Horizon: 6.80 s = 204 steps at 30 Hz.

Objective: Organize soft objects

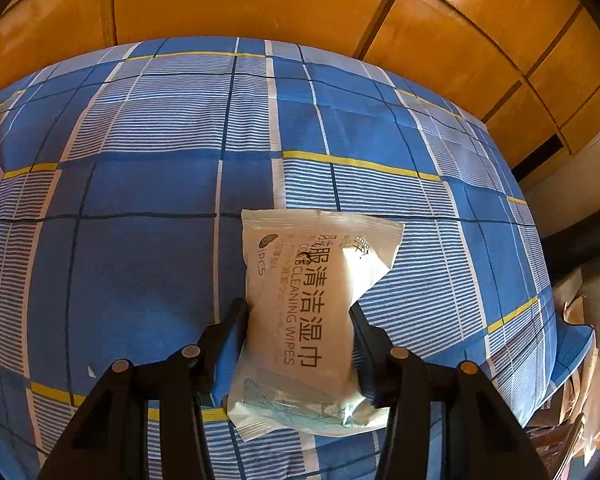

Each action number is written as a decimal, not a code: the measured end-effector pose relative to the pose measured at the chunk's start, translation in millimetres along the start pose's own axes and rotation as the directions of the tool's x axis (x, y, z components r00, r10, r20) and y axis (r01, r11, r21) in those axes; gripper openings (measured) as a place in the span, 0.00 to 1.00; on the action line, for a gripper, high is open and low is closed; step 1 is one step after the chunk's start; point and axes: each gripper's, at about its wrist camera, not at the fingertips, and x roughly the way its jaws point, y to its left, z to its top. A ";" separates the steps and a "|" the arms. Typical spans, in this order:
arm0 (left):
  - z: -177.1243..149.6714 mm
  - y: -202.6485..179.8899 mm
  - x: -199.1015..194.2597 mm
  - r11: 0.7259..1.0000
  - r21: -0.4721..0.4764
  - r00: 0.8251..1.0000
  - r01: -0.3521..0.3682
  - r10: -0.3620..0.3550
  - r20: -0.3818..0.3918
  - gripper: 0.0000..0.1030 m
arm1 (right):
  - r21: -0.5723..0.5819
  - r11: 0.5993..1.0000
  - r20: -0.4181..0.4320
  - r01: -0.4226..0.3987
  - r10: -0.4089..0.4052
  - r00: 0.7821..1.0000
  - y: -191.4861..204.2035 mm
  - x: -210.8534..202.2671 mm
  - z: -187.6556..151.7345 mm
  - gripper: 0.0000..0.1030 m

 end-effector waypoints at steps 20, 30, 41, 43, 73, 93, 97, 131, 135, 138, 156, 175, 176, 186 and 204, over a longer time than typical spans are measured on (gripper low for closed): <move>5.5 15.7 -16.6 0.989 0.027 0.988 -0.143 0.141 0.057 0.79 | 0.046 0.998 0.003 -0.040 0.040 0.999 -4.3 -5.0 6.3 0.43; 2.2 1.9 -29.3 0.987 0.072 0.986 -0.145 0.139 0.090 0.79 | 0.064 0.996 0.118 -0.065 0.057 0.991 3.3 -67.2 67.6 0.43; -6.0 -24.1 -31.0 0.984 0.145 0.993 -0.100 0.089 0.083 0.79 | -0.206 0.967 0.415 -0.153 0.228 0.881 113.9 -219.0 128.8 0.43; -7.0 -25.8 -31.3 0.984 0.149 0.993 -0.096 0.085 0.081 0.79 | -0.298 0.938 0.443 -0.177 0.301 0.845 148.8 -244.0 122.5 0.43; 13.5 11.1 -36.1 0.989 0.051 0.985 -0.139 0.133 0.109 0.79 | -0.626 0.552 -0.129 -0.551 0.623 0.771 448.4 -211.5 -51.2 0.43; 6.4 -2.5 -33.1 0.984 0.081 0.983 -0.157 0.148 0.110 0.88 | -0.625 0.605 0.001 -0.493 0.632 0.775 456.0 -208.7 -56.6 0.61; 5.6 -7.0 -36.6 0.984 0.087 0.983 -0.154 0.143 0.117 0.89 | -0.631 0.613 0.061 -0.475 0.650 0.758 445.1 -225.0 -61.1 0.68; -12.9 -56.8 -60.5 0.975 0.152 0.972 -0.164 0.134 0.192 1.00 | -0.430 0.825 0.401 -0.366 0.538 0.741 336.3 -242.8 -110.2 0.68; -13.1 -56.9 -60.9 0.974 0.155 0.971 -0.166 0.134 0.196 1.00 | -0.431 0.824 0.400 -0.367 0.540 0.741 336.5 -242.6 -110.5 0.68; -13.4 -56.8 -60.8 0.974 0.152 0.971 -0.167 0.136 0.194 1.00 | -0.431 0.823 0.400 -0.369 0.541 0.740 336.0 -242.7 -110.5 0.68; -13.3 -57.0 -60.0 0.973 0.154 0.971 -0.174 0.144 0.189 1.00 | -0.433 0.819 0.393 -0.375 0.547 0.740 335.5 -242.8 -110.8 0.68; -13.7 -55.3 -58.5 0.973 0.141 0.971 -0.184 0.157 0.182 1.00 | -0.435 0.819 0.384 -0.376 0.546 0.745 335.3 -240.0 -109.9 0.68; -13.6 -55.4 -58.4 0.973 0.141 0.971 -0.184 0.157 0.181 1.00 | -0.435 0.818 0.384 -0.375 0.546 0.745 335.3 -240.1 -110.3 0.68; -14.3 -56.1 -58.8 0.972 0.144 0.971 -0.184 0.157 0.182 1.00 | -0.434 0.819 0.384 -0.376 0.546 0.745 335.1 -240.1 -110.3 0.68; -16.2 -57.4 -62.5 0.972 0.149 0.967 -0.183 0.151 0.204 1.00 | -0.428 0.821 0.382 -0.377 0.543 0.748 333.0 -238.6 -110.9 0.68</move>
